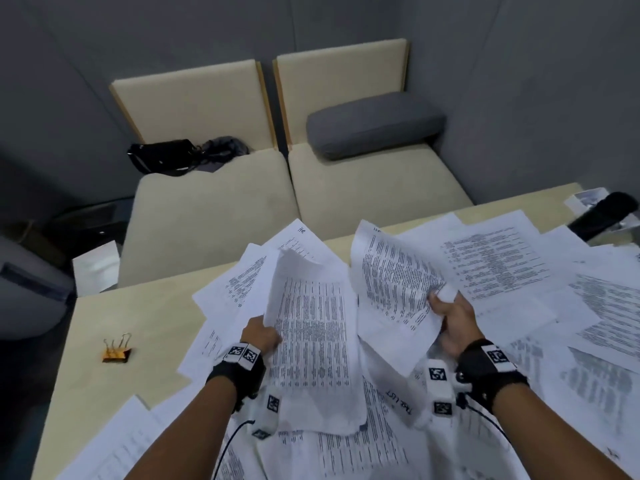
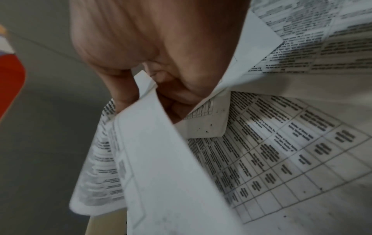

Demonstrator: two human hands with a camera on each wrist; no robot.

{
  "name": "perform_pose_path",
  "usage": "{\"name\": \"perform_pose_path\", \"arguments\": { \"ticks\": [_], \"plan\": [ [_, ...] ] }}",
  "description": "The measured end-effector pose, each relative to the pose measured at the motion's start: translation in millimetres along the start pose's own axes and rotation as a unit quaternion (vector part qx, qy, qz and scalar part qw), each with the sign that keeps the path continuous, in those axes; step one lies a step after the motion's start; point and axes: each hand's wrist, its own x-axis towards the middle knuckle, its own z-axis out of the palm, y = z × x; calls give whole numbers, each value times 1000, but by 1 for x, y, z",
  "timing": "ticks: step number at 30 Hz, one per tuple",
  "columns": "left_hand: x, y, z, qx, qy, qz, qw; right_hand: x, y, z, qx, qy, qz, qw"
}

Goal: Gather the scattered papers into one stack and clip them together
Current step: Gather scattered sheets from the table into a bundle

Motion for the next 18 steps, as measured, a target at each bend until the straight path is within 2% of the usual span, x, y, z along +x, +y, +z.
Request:
{"name": "perform_pose_path", "arguments": {
  "ticks": [6, 9, 12, 15, 18],
  "plan": [
    [-4, -10, 8, 35, 30, -3, 999, -11, 5, -7, 73, -76, 31, 994],
    [-17, -7, 6, 61, 42, 2, 997, -18, 4, -12, 42, -87, 34, 995],
    [-23, -8, 2, 78, 61, 3, 995, -27, -2, -14, 12, -55, 14, 998],
    [-26, -12, -1, 79, 81, 5, 994, -24, 4, -20, -91, 8, 16, 996],
    [-34, -11, 5, 44, 37, 8, 998, -34, 8, -15, -277, 26, -3, 961]
  ]
}}
